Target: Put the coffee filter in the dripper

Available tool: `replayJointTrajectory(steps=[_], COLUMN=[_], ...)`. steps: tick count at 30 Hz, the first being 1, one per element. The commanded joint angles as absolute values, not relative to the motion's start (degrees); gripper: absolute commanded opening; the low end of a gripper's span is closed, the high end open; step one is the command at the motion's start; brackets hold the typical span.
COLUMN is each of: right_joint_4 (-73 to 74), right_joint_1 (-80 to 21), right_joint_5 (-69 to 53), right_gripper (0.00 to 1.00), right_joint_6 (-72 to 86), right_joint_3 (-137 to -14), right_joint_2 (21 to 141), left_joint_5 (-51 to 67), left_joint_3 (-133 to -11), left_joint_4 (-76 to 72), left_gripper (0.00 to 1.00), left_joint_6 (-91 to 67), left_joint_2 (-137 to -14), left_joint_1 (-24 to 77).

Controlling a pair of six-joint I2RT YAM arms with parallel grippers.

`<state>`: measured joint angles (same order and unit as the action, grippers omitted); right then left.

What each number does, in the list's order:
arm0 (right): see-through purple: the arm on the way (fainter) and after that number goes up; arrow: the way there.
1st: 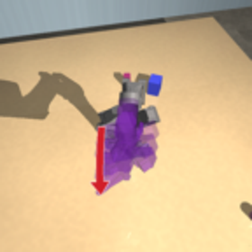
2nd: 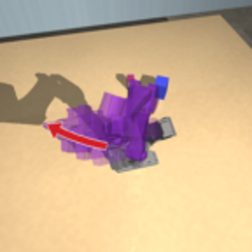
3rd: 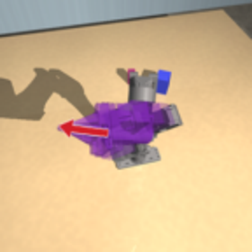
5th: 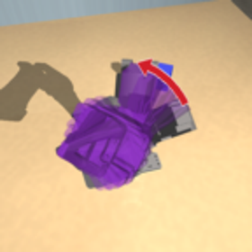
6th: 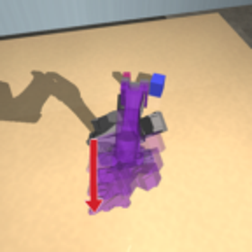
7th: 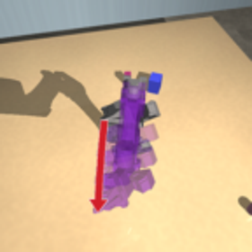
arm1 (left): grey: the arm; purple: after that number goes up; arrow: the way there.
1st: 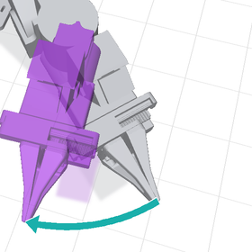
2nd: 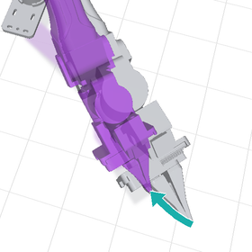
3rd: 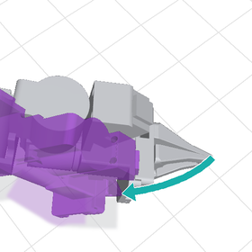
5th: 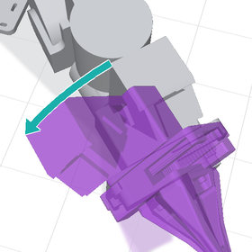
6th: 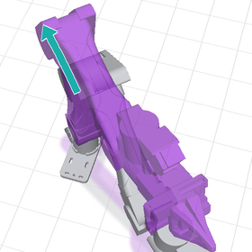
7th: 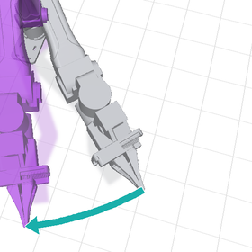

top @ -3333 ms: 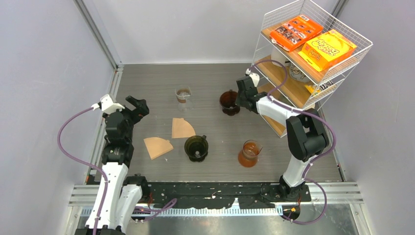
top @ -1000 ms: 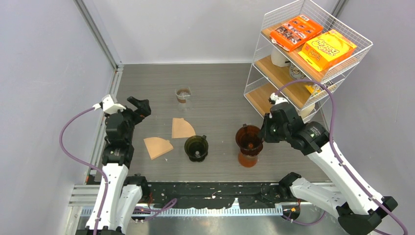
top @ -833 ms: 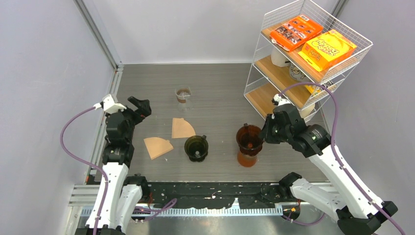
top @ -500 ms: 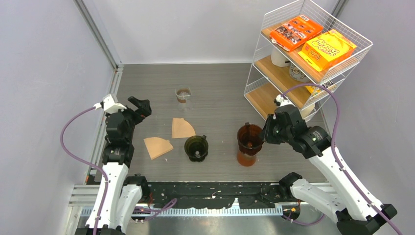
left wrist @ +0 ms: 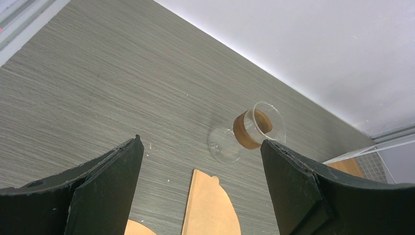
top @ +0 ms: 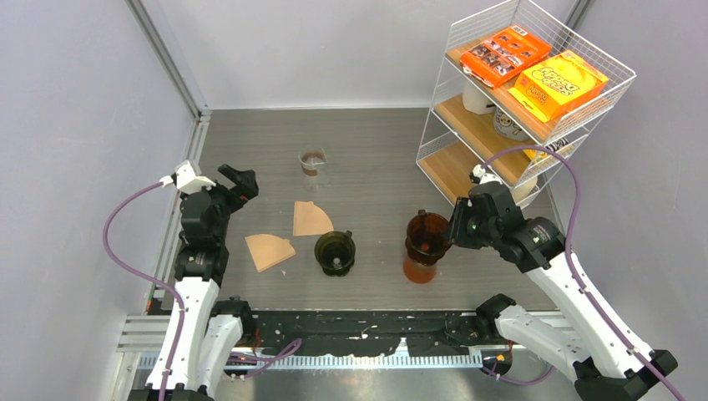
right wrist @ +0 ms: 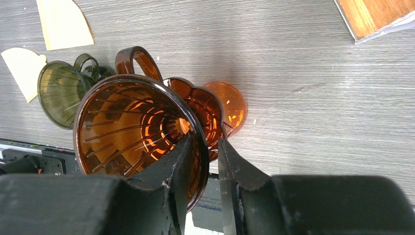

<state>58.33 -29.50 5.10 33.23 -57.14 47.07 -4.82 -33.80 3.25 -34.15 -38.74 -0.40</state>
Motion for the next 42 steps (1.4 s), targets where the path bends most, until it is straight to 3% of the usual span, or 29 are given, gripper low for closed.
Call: replayJointTrajectory(steps=[1, 10, 16, 19, 21, 22, 23, 30, 42], right_joint_4=[59.43, 61.12, 61.14, 60.29, 59.11, 58.64, 57.53, 53.47, 50.8], right_joint_1=[-29.18, -29.13, -29.18, -29.19, -29.18, -29.18, -29.22, -29.29, -34.52], right_joint_5=[8.06, 8.94, 8.66, 7.44, 5.65, 4.8, 3.44, -3.48, -3.75], right_gripper=[0.32, 0.34, 0.5, 0.61, 0.74, 0.91, 0.98, 0.95, 0.95], right_joint_6=[34.5, 34.28, 33.0, 31.46, 30.17, 29.67, 28.67, 24.7, 21.03], right_joint_3=[-58.64, -59.68, -62.08, -63.69, -64.71, -65.22, -65.57, -68.85, -82.06], right_joint_2=[46.0, 45.77, 45.93, 46.11, 46.22, 46.27, 46.34, 49.05, 62.9], left_joint_5=[-4.18, -4.05, -3.74, -3.46, -3.11, -2.94, -2.75, -2.26, -1.43], left_joint_3=[-34.09, -34.1, -34.25, -34.41, -34.64, -34.71, -34.83, -35.67, -36.85], left_joint_4=[0.33, 0.35, 0.35, 0.35, 0.35, 0.31, 0.33, 1.32, 2.52], left_gripper=[0.99, 0.99, 0.99, 0.99, 0.99, 0.99, 0.99, 0.99, 0.99], left_joint_6=[-34.54, -34.59, -34.54, -34.54, -34.47, -34.45, -34.5, -34.07, -33.22], left_joint_2=[-38.27, -38.15, -38.2, -38.51, -38.77, -39.02, -39.2, -40.1, -40.92], left_joint_1=[-0.62, -0.62, -0.62, -0.62, -0.62, -0.62, -0.62, -0.64, 0.26])
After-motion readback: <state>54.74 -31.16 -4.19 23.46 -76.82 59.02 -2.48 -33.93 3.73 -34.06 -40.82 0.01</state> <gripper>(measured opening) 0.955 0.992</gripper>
